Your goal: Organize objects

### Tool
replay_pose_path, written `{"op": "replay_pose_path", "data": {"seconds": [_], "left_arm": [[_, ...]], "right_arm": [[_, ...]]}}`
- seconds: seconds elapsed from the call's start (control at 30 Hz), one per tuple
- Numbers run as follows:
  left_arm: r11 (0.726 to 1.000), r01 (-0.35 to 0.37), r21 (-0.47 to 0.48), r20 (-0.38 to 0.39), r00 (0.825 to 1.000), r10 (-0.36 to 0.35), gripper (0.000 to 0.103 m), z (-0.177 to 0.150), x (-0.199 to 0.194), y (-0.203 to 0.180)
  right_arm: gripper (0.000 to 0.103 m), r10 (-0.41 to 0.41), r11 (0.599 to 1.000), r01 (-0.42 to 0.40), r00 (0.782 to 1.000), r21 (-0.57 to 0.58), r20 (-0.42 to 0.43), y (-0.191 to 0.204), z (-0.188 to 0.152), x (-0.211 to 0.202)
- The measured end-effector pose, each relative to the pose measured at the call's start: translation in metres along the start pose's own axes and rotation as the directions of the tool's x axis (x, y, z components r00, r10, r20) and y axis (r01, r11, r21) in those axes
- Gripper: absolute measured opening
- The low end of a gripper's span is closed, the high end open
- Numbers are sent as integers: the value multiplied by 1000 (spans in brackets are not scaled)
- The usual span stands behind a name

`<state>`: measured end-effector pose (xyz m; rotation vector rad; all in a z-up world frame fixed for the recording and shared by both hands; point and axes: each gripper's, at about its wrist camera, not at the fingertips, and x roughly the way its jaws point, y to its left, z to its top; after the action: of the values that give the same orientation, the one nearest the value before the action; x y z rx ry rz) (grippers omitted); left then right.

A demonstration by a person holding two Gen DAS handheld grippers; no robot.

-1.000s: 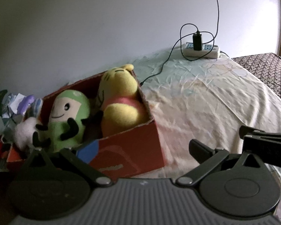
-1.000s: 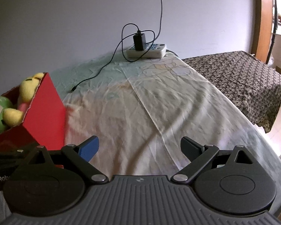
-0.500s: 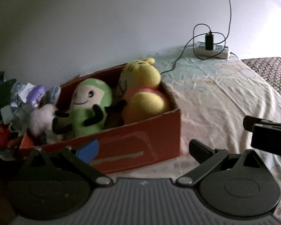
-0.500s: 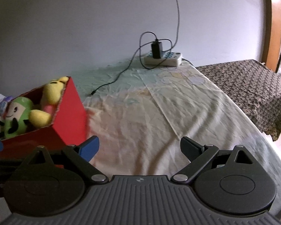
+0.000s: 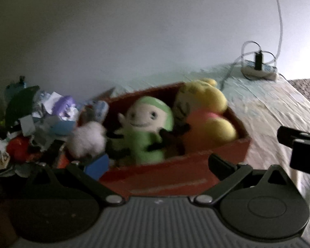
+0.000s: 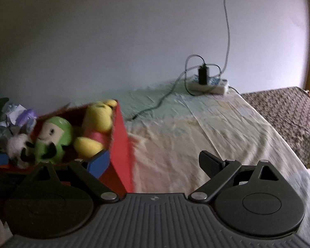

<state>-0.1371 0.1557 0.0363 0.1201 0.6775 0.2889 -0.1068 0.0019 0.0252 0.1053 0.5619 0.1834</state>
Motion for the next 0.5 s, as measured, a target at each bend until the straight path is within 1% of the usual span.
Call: {"op": "replay_pose_path", "data": {"seconds": [0.1, 0.2, 0.27, 0.33, 0.43, 0.5], "left_arm": [[1000, -21, -11, 16, 1000, 21, 103, 10, 3, 12], [999, -51, -18, 29, 998, 51, 103, 20, 9, 22], [998, -60, -22, 22, 998, 61, 103, 26, 17, 28], [997, -64, -45, 8, 998, 65, 103, 34, 28, 37], [994, -71, -80, -14, 997, 70, 103, 44, 46, 49], [993, -71, -99, -29, 997, 69, 103, 49, 58, 57]], "right_arm": [[95, 29, 1000, -29, 999, 10, 21, 11, 11, 1], [95, 70, 997, -71, 997, 14, 17, 27, 24, 7], [95, 97, 995, -97, 995, 7, 12, 39, 30, 13], [95, 102, 995, -102, 995, -16, 17, 53, 37, 20], [95, 80, 995, -78, 996, -54, 30, 73, 45, 35], [95, 94, 994, -93, 995, -54, 25, 81, 49, 46]]}}
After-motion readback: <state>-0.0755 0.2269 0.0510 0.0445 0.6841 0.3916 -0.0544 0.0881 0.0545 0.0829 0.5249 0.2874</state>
